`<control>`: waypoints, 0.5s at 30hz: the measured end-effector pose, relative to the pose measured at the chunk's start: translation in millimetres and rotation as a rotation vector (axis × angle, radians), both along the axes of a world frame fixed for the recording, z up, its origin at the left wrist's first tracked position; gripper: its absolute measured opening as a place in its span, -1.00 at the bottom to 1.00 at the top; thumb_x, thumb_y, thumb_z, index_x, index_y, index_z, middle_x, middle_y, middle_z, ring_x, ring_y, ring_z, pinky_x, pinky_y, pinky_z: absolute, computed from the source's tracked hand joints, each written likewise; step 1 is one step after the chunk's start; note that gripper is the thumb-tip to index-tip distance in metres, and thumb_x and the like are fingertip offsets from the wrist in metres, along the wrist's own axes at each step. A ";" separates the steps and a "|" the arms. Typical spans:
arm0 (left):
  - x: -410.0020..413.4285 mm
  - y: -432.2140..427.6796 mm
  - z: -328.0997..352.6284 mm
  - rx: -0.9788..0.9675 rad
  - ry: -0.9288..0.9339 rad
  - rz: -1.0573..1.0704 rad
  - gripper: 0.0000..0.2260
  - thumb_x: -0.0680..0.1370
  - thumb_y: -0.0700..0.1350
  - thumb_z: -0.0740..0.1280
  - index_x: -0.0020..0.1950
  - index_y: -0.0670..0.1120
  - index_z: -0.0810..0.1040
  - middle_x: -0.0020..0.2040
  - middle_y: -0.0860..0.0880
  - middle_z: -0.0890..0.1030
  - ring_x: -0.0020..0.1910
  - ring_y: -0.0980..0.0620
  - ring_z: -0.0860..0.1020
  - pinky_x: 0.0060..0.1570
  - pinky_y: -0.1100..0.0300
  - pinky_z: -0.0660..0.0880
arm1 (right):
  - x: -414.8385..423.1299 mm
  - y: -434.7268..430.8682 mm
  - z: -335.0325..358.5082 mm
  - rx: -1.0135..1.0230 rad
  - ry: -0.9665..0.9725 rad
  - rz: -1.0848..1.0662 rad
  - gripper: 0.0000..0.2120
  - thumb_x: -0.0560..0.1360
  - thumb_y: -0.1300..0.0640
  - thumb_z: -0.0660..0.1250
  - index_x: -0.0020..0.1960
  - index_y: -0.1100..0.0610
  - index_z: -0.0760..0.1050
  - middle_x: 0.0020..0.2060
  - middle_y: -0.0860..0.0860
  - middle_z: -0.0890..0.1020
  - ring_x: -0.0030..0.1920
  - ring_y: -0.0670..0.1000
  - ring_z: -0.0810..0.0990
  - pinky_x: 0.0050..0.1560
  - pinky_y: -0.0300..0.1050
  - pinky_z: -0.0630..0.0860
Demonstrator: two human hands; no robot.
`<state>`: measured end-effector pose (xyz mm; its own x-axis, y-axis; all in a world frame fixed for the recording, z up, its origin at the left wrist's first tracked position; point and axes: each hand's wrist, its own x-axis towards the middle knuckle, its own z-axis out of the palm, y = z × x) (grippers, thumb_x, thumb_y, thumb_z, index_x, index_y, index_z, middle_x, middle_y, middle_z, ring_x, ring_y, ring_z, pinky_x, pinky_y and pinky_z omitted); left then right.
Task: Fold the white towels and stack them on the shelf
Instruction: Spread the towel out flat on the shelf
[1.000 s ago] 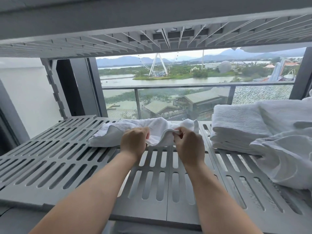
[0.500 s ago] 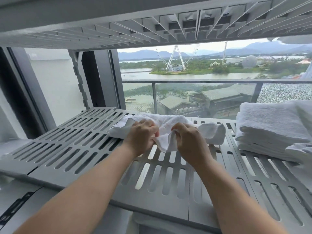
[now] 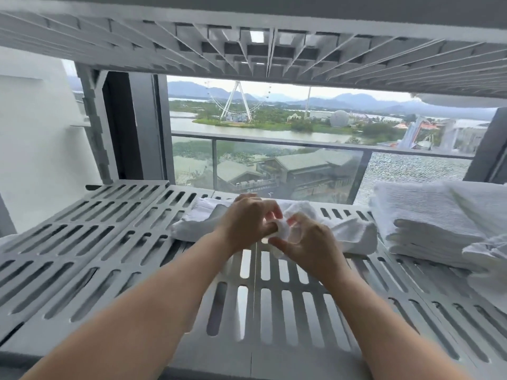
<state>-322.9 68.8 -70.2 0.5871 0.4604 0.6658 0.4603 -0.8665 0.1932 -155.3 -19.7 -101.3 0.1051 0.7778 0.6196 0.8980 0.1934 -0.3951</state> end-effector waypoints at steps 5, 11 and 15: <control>2.7 12.0 -6.8 0.045 0.038 -0.050 -0.72 0.49 0.23 0.41 -0.08 0.03 0.64 -0.16 0.10 0.68 -0.10 0.04 0.62 0.14 0.07 0.44 | 0.3 1.9 -5.3 0.133 0.001 -0.117 -0.73 0.47 -0.16 0.37 -0.17 0.05 0.57 -0.40 -0.12 0.55 -0.37 -0.01 0.54 -0.36 -0.17 0.35; -3.0 19.5 -9.9 0.084 0.114 0.102 -0.79 0.49 0.12 0.45 0.02 0.05 0.56 -0.05 0.07 0.63 -0.03 -0.08 0.60 -0.14 0.12 0.45 | 26.3 -0.3 -11.2 0.148 0.156 -0.254 -0.83 0.49 0.03 0.26 -0.24 0.07 0.44 -0.50 -0.09 0.45 -0.44 -0.07 0.45 -0.42 -0.26 0.28; 6.8 14.1 8.5 0.081 0.123 0.162 -0.76 0.50 0.15 0.44 0.04 0.07 0.52 -0.03 0.08 0.64 -0.07 -0.05 0.62 -0.19 0.15 0.48 | 37.6 3.6 -3.9 0.217 0.247 -0.323 -0.87 0.52 0.08 0.28 -0.21 0.01 0.42 -0.49 -0.11 0.46 -0.43 -0.13 0.44 -0.42 -0.22 0.29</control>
<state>-316.1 82.8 -61.7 0.5890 0.5034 0.6322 0.6107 -0.7896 0.0597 -117.7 -16.1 -105.2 0.4855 0.5364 0.6903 0.8099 0.0212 -0.5861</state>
